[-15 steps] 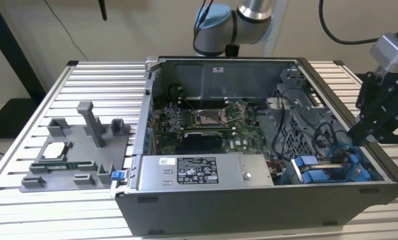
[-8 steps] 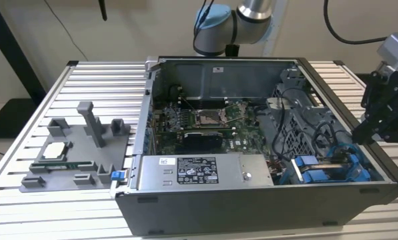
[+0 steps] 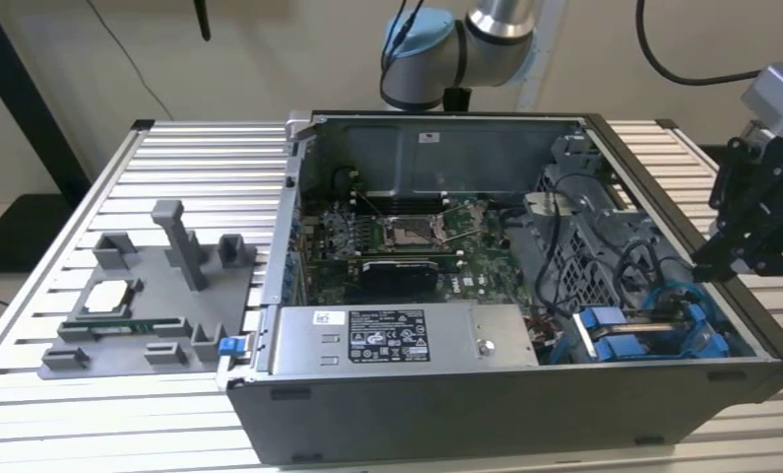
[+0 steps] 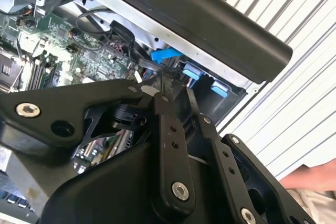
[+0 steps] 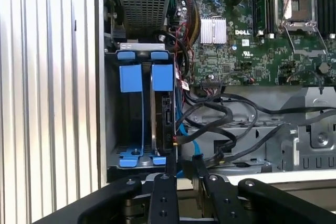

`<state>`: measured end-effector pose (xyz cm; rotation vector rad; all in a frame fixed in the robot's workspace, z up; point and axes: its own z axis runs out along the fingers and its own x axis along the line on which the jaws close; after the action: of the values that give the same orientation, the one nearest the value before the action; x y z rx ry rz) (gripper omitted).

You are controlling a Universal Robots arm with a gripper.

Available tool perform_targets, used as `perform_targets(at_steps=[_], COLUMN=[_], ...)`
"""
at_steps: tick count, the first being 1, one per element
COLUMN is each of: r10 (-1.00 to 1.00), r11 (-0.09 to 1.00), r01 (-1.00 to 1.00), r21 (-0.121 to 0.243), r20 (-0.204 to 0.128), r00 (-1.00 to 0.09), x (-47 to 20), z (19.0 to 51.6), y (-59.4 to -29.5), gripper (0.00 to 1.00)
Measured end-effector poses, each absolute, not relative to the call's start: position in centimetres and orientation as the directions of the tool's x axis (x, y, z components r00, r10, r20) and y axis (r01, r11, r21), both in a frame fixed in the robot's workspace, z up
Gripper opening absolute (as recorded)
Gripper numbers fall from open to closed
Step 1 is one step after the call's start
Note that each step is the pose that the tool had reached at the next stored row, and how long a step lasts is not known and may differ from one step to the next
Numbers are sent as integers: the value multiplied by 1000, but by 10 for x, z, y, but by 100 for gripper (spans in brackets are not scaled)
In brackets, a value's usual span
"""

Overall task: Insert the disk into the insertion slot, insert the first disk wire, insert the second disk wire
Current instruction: 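Insert the second disk wire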

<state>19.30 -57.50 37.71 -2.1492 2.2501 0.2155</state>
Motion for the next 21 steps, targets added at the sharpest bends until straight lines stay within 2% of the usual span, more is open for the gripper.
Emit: perform_targets(at_steps=[21], r10=[-994], r11=[7], r01=[-996], r21=[84], r20=[-111], r00=[-16], x=[200], z=[367], y=[-571], gripper=[100])
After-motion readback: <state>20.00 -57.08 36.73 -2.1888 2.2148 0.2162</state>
